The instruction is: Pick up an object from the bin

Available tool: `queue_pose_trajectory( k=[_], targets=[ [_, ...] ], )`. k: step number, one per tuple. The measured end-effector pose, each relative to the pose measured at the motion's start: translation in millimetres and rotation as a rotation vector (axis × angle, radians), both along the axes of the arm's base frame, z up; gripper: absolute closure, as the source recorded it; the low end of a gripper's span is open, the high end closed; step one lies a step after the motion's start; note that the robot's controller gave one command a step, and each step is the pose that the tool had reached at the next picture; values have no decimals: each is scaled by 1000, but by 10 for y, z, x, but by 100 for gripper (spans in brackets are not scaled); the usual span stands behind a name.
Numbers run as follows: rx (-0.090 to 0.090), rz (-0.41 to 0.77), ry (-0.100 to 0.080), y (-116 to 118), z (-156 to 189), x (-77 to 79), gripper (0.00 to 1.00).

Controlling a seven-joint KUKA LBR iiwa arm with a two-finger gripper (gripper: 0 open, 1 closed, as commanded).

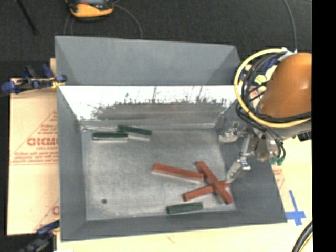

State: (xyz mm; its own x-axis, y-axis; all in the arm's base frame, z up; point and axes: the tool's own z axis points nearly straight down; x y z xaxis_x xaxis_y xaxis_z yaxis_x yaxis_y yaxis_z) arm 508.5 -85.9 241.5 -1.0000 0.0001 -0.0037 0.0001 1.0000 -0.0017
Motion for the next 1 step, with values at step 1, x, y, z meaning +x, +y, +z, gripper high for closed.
queue_pose_trajectory(
  k=[1],
  targets=[
    [-1,169,-4,383,-1465,154,100]
  ],
)
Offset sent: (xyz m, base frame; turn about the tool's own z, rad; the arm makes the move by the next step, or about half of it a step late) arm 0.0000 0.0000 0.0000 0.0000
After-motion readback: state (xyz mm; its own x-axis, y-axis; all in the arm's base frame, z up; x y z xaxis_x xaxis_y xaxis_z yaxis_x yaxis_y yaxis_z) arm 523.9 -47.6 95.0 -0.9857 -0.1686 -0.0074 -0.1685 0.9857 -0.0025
